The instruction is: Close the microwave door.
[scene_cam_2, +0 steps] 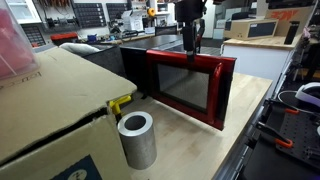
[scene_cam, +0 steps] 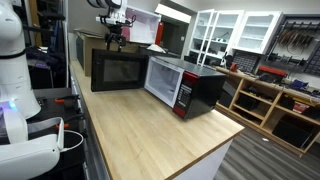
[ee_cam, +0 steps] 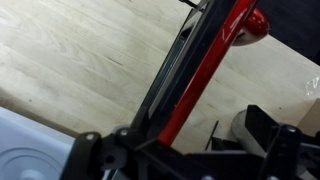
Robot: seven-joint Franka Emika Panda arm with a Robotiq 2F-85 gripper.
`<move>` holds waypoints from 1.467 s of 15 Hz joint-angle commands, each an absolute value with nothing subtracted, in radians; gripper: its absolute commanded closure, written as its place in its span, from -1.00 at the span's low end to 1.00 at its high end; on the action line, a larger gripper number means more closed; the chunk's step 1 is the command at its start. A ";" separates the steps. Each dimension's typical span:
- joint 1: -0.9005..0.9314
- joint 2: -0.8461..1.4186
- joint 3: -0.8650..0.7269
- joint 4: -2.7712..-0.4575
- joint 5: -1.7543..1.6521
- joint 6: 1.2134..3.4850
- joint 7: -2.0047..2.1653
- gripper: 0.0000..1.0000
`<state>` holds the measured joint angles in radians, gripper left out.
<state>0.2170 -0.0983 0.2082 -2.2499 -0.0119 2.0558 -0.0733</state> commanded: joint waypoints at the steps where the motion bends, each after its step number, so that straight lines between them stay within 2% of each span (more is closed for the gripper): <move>1: 0.207 -0.163 0.197 -2.321 -0.008 2.029 -0.088 -1.00; 12: 0.166 -0.313 0.147 -2.471 -0.068 1.982 -0.086 -1.00; 22: 0.060 -0.319 0.108 -2.520 -0.378 2.041 -0.056 -1.00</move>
